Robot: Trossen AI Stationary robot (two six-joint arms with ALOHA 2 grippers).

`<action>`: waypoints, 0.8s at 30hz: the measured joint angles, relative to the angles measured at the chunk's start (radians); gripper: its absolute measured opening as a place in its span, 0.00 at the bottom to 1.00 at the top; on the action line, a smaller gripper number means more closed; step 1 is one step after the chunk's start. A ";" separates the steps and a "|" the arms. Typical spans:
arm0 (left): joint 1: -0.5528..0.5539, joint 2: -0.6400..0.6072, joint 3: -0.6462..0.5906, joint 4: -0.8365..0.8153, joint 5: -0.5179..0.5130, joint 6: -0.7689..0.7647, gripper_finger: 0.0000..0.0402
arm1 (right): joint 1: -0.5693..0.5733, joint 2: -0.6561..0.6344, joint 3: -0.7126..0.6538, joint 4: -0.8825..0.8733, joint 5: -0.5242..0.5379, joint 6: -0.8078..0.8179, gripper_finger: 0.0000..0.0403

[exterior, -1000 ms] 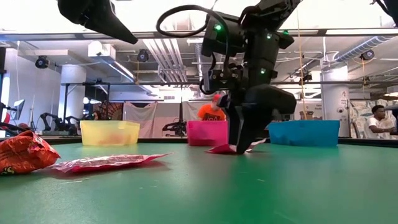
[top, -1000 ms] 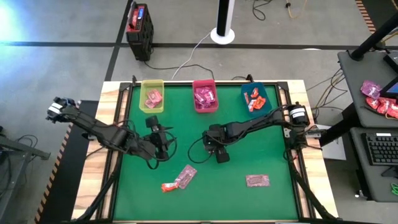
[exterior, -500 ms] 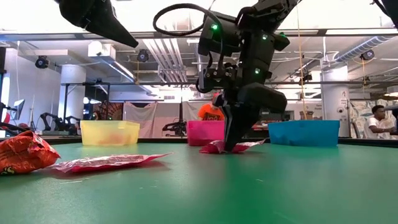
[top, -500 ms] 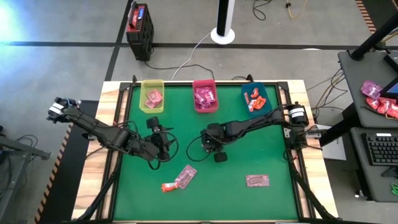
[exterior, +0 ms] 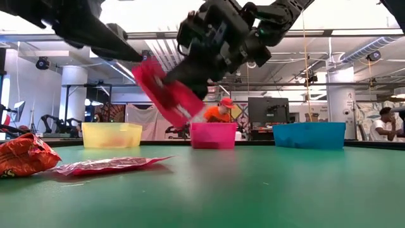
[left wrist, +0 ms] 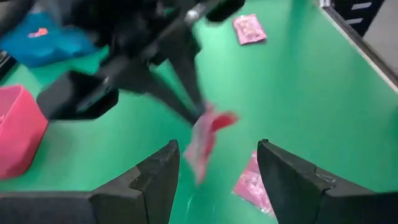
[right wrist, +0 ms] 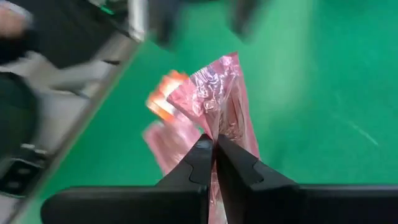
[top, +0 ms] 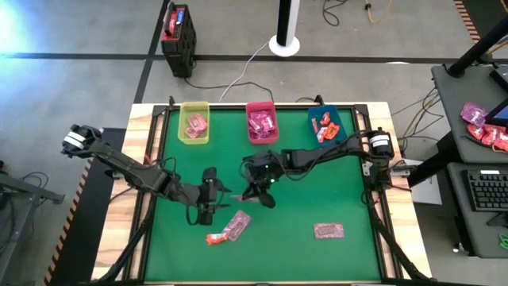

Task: Sort candy by brand, put in halloween buckets
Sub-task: Put the pink candy into the yellow bin

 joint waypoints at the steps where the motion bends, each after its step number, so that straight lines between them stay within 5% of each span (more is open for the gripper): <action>1: 0.000 0.000 -0.009 0.007 -0.006 -0.006 0.50 | -0.001 0.000 0.000 0.020 -0.025 0.000 0.03; 12: 0.003 0.011 -0.070 0.171 -0.033 -0.013 0.47 | 0.001 0.000 0.030 0.081 -0.033 -0.013 0.03; 16: 0.003 0.040 -0.062 0.169 -0.033 -0.012 0.32 | 0.001 -0.002 0.048 0.082 -0.020 -0.015 0.03; 20: 0.003 0.061 -0.055 0.169 -0.033 -0.005 0.06 | 0.001 -0.002 0.053 0.068 -0.002 -0.011 0.03; 24: 0.004 0.066 -0.051 0.168 -0.036 -0.006 0.04 | -0.008 -0.002 0.053 0.063 -0.006 0.023 0.07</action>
